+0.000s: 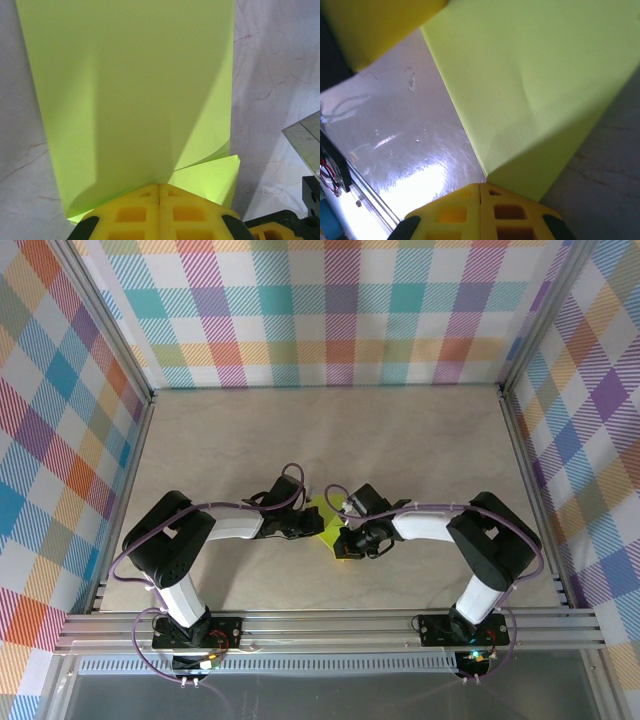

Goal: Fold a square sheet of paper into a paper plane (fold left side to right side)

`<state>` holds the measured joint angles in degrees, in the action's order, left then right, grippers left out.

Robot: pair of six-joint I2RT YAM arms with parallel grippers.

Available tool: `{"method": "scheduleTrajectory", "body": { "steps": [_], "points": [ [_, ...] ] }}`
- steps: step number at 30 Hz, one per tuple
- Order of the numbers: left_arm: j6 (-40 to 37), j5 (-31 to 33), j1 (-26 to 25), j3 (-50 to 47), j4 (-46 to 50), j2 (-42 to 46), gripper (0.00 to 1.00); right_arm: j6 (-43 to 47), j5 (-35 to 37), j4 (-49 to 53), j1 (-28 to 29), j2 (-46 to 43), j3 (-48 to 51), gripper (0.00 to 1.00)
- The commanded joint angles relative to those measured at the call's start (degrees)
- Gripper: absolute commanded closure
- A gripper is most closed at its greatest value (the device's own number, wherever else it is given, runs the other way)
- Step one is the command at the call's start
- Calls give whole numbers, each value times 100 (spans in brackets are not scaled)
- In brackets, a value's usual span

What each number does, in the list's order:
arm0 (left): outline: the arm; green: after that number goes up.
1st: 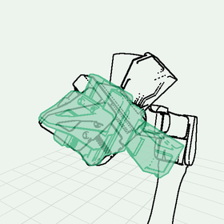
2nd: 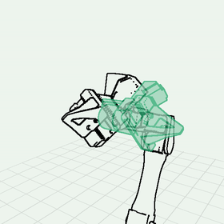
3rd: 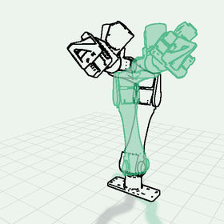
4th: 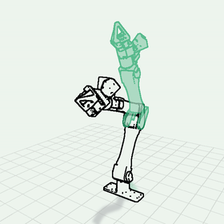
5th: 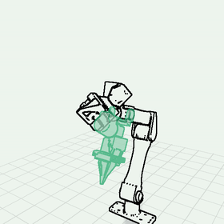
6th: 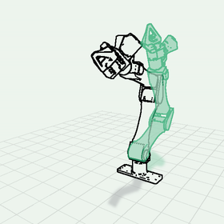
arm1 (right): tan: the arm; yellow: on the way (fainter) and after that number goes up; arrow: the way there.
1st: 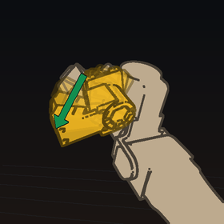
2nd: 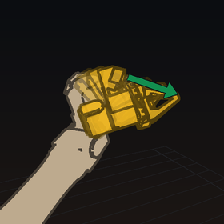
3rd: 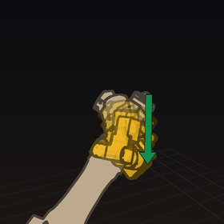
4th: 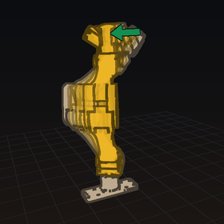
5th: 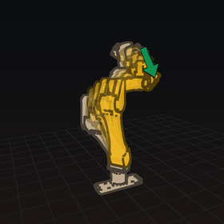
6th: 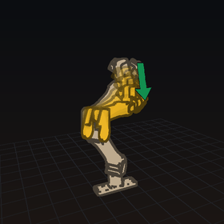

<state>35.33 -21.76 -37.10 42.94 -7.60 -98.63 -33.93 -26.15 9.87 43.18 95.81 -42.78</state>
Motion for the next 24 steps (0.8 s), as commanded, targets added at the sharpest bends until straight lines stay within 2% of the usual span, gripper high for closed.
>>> {"method": "scheduleTrajectory", "body": {
  "steps": [1,10,17,24],
  "points": [
    [-53,487,-16,-57,593,-105,100,-144,194,679,50,-55,326,100],
    [-62,469,-19,-57,611,-60,100,-297,112,504,50,-320,587,100],
    [-88,462,-17,-22,655,-29,100,-214,108,684,50,-789,256,100],
    [-93,446,-21,-21,653,-35,100,-170,165,476,49,-381,-142,100]
  ]
}}
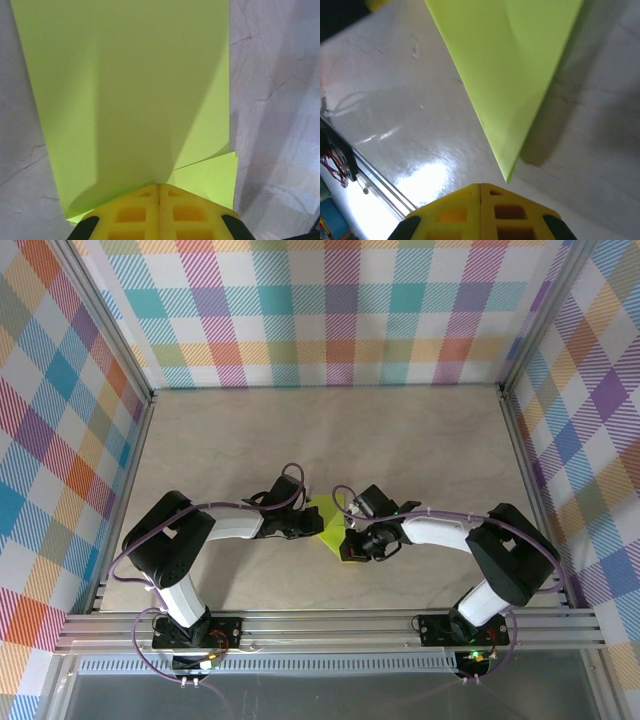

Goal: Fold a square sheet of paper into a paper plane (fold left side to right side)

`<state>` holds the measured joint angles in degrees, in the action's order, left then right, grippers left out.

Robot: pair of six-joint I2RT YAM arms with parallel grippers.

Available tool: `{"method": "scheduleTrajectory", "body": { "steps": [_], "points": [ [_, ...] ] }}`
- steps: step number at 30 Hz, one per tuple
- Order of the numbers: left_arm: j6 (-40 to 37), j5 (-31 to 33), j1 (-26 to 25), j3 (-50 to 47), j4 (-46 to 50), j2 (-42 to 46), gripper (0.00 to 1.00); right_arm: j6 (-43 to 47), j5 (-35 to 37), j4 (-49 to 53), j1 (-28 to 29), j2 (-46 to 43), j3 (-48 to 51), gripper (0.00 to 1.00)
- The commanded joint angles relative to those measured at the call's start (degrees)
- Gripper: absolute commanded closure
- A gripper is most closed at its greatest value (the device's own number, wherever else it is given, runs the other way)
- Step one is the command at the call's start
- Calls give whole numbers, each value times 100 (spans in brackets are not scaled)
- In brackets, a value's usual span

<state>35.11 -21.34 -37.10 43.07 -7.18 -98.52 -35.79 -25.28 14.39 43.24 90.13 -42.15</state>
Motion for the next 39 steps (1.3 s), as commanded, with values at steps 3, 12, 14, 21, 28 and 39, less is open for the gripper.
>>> {"method": "scheduleTrajectory", "body": {
  "steps": [3,12,14,21,28,39],
  "points": [
    [-75,394,-23,-28,611,-41,100,13,97,-102,44,352,-270,100],
    [-66,394,-21,-44,582,-41,100,1,257,81,44,550,-141,100],
    [-57,402,-23,-38,578,-26,100,-44,214,119,44,494,-45,100],
    [86,312,-25,47,480,62,100,38,45,409,45,95,181,100],
    [193,-9,-17,413,377,303,81,132,-330,199,-370,-458,64,97],
    [-286,225,544,414,858,966,47,1437,-275,-371,-1222,-302,-300,51]
  ]
}}
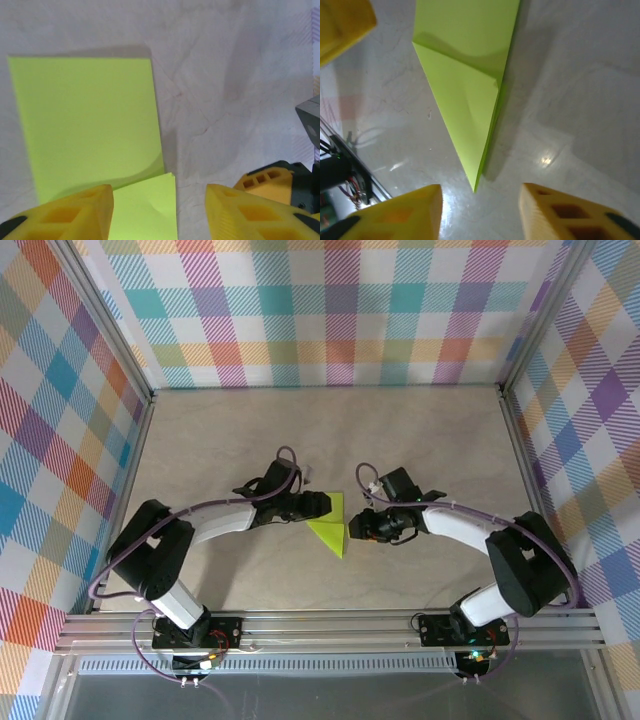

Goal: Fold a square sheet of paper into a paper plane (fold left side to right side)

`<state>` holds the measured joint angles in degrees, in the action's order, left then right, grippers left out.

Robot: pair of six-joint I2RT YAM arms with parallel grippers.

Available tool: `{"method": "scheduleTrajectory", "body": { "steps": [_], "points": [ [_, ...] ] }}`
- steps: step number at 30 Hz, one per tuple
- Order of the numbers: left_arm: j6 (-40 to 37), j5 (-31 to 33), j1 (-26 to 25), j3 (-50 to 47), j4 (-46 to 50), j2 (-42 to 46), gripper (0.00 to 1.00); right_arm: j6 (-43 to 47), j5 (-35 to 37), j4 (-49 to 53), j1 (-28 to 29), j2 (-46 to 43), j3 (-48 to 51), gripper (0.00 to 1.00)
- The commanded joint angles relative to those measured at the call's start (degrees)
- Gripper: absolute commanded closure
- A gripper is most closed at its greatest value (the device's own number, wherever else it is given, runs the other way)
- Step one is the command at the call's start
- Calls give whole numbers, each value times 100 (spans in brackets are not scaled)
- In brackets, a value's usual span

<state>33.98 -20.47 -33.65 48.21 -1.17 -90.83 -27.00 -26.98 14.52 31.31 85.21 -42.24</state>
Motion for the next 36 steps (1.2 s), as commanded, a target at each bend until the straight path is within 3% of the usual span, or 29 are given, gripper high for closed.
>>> {"method": "scheduleTrajectory", "body": {
  "steps": [1,12,25,31,36],
  "points": [
    [-190,168,271,-165,235,251,46,654,-173,-448,-22,310,-382,50],
    [-238,413,535,-512,182,521,44,864,-440,-755,-20,1396,-872,51],
    [-247,485,596,-497,237,584,43,804,-686,-754,-2,1516,-597,71],
    [-279,500,614,-495,311,636,43,808,-544,-648,-2,1519,-621,70],
    [-268,483,614,-509,317,629,42,763,-333,-624,-2,1490,-610,64]
  ]
}}
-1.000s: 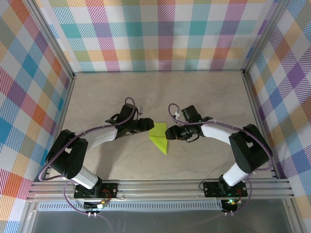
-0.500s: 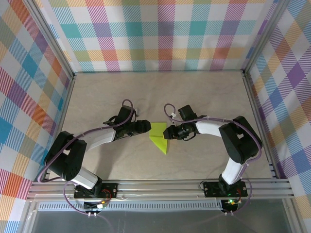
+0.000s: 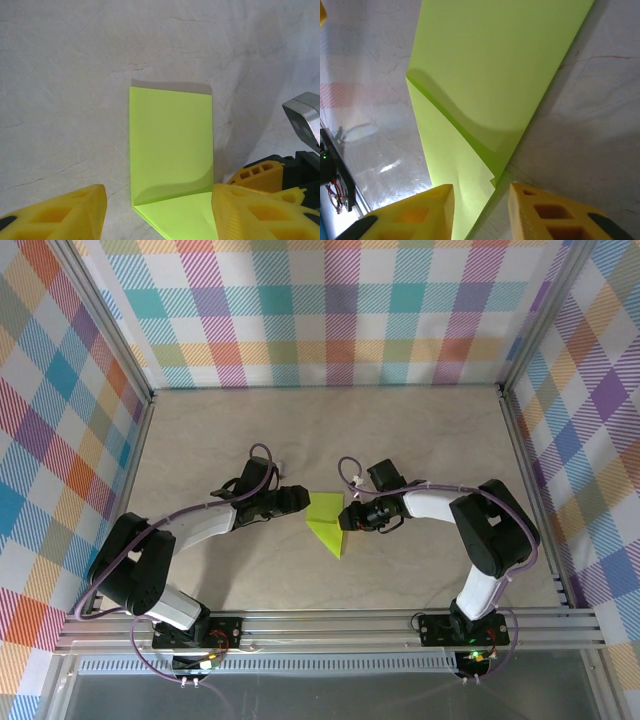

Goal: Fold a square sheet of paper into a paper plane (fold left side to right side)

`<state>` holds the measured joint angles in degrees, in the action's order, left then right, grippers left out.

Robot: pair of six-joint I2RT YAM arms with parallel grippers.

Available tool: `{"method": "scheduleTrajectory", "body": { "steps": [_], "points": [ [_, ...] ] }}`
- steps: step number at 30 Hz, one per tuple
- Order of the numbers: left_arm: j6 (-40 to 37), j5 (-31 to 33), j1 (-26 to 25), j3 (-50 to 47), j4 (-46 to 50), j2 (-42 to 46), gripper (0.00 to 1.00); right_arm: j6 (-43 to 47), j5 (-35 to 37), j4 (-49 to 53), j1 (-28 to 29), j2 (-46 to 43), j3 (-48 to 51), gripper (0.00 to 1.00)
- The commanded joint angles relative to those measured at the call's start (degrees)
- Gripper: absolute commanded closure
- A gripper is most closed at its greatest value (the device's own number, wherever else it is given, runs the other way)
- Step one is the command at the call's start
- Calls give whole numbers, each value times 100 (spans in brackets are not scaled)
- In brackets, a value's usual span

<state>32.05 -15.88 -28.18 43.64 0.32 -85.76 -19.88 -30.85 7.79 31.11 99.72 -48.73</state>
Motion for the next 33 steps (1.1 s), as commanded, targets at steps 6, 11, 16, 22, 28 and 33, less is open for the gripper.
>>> {"method": "scheduleTrajectory", "body": {
  "steps": [6,11,16,22,28,33],
  "points": [
    [-76,10,67,-58,123,86,42,-60,-145,-110,50,152,20,65],
    [-86,6,76,-60,137,83,42,-84,-206,-151,114,275,-64,69],
    [-117,32,85,-69,195,153,42,-84,-170,-126,120,177,-53,76],
    [-112,-7,94,-34,160,116,42,69,59,195,116,-162,-86,84],
    [-127,-145,94,98,83,16,41,196,236,456,114,-411,-111,94],
    [-169,-304,94,363,179,-145,41,245,358,501,103,-617,-78,97]
  ]
}}
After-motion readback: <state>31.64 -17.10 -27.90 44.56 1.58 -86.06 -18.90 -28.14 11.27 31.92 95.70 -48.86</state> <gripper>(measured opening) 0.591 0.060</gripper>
